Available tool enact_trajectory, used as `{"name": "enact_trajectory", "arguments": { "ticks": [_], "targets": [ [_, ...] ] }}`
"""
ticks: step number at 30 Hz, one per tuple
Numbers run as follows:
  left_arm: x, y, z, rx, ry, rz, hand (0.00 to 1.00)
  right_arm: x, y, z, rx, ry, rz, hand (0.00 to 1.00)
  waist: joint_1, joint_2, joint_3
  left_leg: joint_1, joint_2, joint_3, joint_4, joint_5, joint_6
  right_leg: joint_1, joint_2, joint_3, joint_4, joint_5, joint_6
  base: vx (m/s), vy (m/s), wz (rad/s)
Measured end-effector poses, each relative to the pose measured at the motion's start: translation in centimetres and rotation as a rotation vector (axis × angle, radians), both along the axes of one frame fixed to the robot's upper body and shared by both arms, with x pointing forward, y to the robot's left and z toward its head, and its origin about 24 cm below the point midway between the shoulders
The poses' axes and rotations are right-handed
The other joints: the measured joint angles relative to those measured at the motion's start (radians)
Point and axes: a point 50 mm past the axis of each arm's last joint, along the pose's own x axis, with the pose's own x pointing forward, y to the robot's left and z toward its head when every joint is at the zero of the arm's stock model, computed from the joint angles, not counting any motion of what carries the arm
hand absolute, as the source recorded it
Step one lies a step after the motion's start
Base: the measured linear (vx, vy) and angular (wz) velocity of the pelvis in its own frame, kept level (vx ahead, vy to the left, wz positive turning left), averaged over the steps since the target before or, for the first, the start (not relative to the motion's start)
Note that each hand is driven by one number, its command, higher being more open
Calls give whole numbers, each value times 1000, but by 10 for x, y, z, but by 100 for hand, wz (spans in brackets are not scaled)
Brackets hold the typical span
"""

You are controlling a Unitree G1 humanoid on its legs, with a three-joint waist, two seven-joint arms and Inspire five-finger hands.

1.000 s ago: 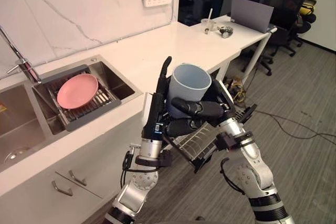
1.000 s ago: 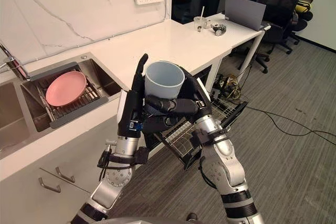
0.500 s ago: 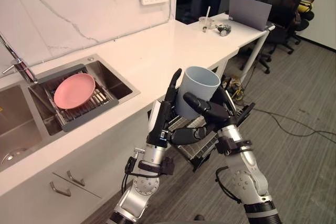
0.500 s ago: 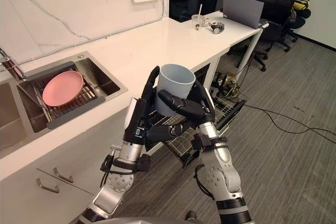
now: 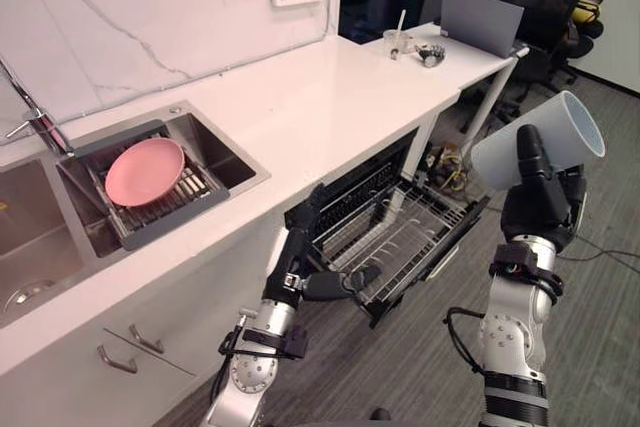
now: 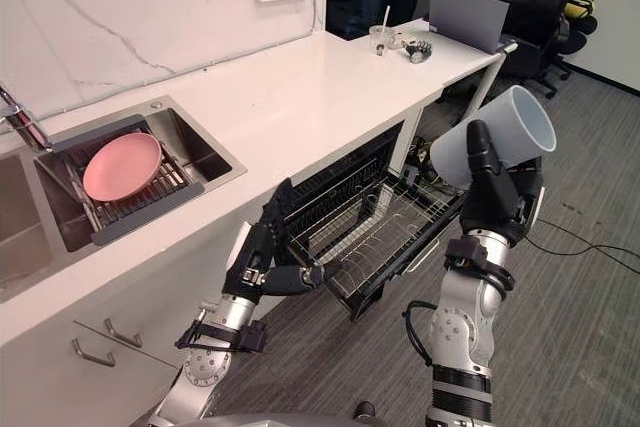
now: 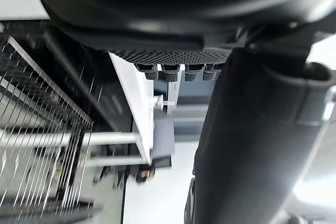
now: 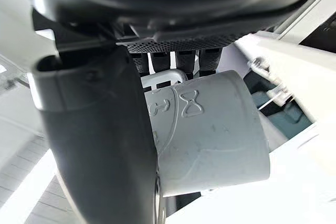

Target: Walk over to the sink, pick up the cup, carry it to the dishwasher, place the cup inside the dishwasher, then close the dishwasher door

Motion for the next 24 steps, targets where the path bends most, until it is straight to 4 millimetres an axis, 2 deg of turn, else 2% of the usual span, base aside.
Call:
{"name": "enact_trajectory", "arguments": {
  "ticks": [3,4,6,7,10,17,21,24],
  "targets": [
    [-3,0,-15,-10,109,-85,100,6,-2,-15,-128,165,20,0,2,0,0,0,-1,0,0,0,0,0,-1,0,0,0,0,0,0,0],
    [-5,2,-28,-43,212,-119,100,9,-3,-24,-244,280,19,0,3,0,0,0,-1,0,0,0,0,0,-1,0,0,0,0,0,0,0],
    [-12,4,-52,-71,372,-149,100,11,-5,-38,-337,413,40,0,3,0,0,2,0,1,-4,2,3,-1,0,2,0,0,0,0,0,0],
    [-20,8,-71,-60,496,-173,100,11,-8,-52,-373,513,59,0,4,0,0,2,0,2,-8,3,3,-3,0,3,0,0,0,0,0,0],
    [-37,16,-92,-38,642,-193,100,8,-10,-75,-390,661,88,0,3,0,0,4,0,7,-11,3,4,-6,0,8,0,0,0,8,7,-5],
    [-45,27,-102,-9,695,-191,100,5,-14,-98,-506,825,158,0,6,1,3,15,-7,-4,-19,11,8,7,-6,-3,-3,0,2,-18,4,4],
    [-61,44,-123,25,808,-117,100,15,-16,-107,-561,886,211,0,5,3,27,25,-17,-25,-53,33,5,14,-13,-24,-5,-2,9,-64,13,16],
    [-75,58,-132,43,868,-38,100,18,-27,-112,-598,947,213,0,11,9,39,16,-24,-59,-71,52,5,17,-17,-61,-6,-3,11,-27,1,35]
  ]
}}
